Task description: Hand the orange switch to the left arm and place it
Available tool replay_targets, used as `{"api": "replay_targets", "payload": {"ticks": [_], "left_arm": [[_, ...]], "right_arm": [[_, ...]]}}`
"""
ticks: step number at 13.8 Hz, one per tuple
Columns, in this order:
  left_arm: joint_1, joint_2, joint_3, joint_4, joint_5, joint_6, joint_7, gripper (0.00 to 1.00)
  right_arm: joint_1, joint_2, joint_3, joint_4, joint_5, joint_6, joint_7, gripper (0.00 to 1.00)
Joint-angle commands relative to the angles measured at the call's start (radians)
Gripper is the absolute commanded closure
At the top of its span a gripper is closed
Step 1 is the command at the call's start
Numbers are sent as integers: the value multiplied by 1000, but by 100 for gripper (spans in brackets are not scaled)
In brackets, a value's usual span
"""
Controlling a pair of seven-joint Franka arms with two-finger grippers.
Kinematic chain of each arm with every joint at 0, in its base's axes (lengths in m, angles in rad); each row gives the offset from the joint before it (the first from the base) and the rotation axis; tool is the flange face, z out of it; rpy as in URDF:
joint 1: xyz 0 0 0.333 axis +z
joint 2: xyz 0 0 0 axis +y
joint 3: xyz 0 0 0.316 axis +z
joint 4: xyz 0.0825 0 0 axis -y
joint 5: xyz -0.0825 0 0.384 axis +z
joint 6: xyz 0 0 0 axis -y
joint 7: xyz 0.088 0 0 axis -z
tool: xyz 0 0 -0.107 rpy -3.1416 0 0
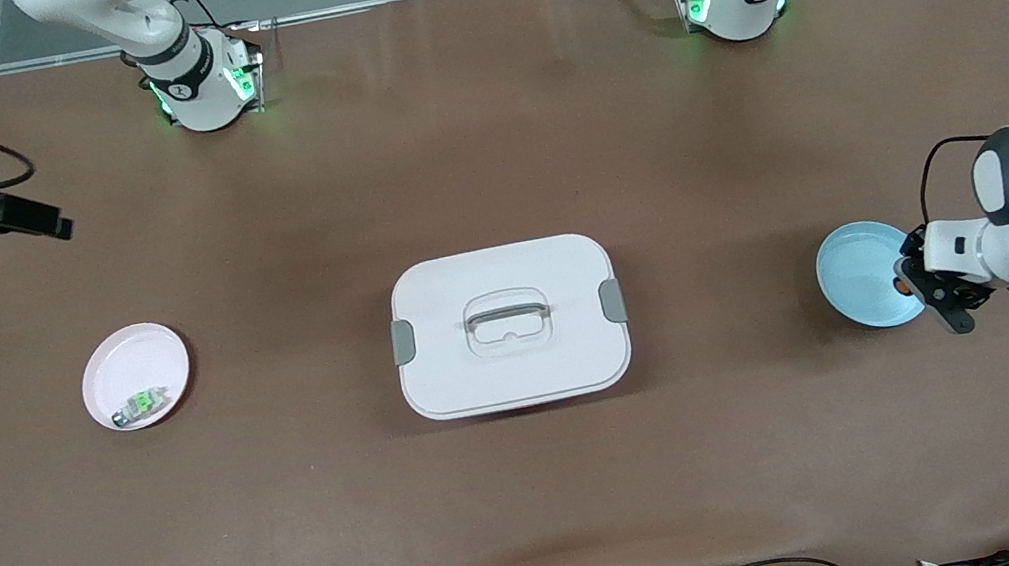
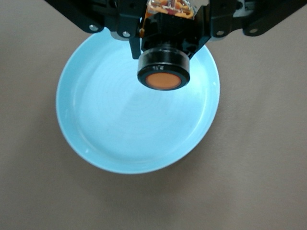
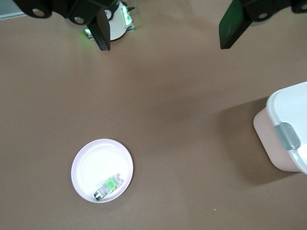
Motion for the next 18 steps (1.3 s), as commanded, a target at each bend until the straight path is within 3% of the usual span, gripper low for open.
{"api": "replay_targets", "payload": {"ticks": [1, 5, 9, 10, 11, 13, 18], "left_arm": [[-5, 13, -13, -10, 75, 3, 24, 95], [-11, 35, -22, -65, 131, 63, 42, 93], [-11, 41, -24, -108, 131, 123, 42, 88], [-11, 50, -24, -108, 131, 134, 42, 81], [-11, 52, -24, -108, 131, 144, 42, 68], [-6, 53, -24, -110, 128, 155, 42, 0], [4, 33, -44, -107, 115, 154, 41, 0]], "right_arm": [[-57, -53, 20, -85, -35, 66, -117, 0], [-70, -191, 20, -316, -75, 257, -191, 0], [-70, -218, 20, -357, -91, 270, -191, 0], [-71, -217, 20, -352, -97, 263, -189, 0], [-68, -211, 21, -344, -104, 259, -189, 0], [-71, -212, 18, -337, -114, 259, -189, 0], [-94, -208, 24, -315, -112, 266, -189, 0]]}}
